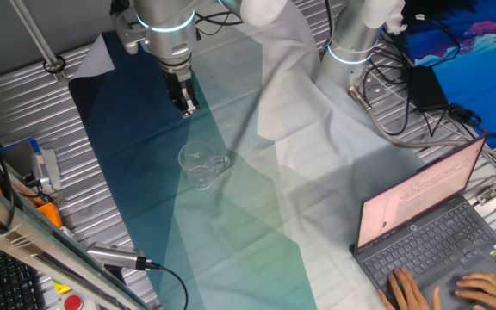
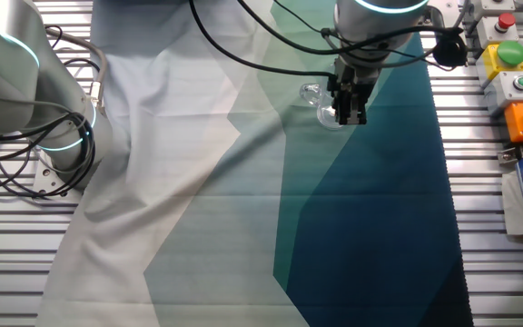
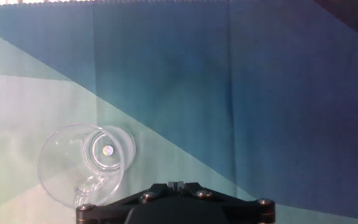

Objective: Pick up the cup

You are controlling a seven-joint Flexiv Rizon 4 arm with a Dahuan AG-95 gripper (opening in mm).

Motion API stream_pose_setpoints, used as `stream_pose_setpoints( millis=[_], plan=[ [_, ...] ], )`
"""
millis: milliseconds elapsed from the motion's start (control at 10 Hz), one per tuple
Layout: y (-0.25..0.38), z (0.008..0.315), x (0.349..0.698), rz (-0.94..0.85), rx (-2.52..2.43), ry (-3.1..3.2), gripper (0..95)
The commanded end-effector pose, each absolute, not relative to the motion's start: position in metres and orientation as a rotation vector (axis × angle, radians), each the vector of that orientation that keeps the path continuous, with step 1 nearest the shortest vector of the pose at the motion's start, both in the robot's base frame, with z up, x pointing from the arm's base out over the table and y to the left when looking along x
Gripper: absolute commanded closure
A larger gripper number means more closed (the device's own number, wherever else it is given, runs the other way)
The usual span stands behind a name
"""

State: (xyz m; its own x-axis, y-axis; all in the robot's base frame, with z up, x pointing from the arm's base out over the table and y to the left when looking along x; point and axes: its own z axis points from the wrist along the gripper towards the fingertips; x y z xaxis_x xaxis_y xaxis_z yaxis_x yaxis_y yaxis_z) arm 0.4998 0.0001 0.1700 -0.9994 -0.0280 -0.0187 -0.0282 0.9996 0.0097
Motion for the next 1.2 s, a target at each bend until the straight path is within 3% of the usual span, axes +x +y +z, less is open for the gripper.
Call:
stream_pose_setpoints(
  millis=[100, 300, 400, 800, 900, 1100, 1200],
  plan=[
    [0.000, 0.170, 0.499, 0.016, -0.292, 3.108, 95.0],
    [0.000, 0.170, 0.497, -0.012, -0.400, 3.097, 95.0],
    [0.000, 0.170, 0.497, -0.001, -0.315, 3.106, 57.0],
    [0.022, 0.164, 0.507, 0.157, 0.020, 3.127, 57.0],
    [0.026, 0.163, 0.511, 0.182, 0.054, 3.126, 38.0],
    [0.031, 0.165, 0.521, 0.295, 0.118, 3.120, 38.0],
    [0.033, 0.166, 0.529, 0.355, 0.155, 3.115, 19.0]
  ],
)
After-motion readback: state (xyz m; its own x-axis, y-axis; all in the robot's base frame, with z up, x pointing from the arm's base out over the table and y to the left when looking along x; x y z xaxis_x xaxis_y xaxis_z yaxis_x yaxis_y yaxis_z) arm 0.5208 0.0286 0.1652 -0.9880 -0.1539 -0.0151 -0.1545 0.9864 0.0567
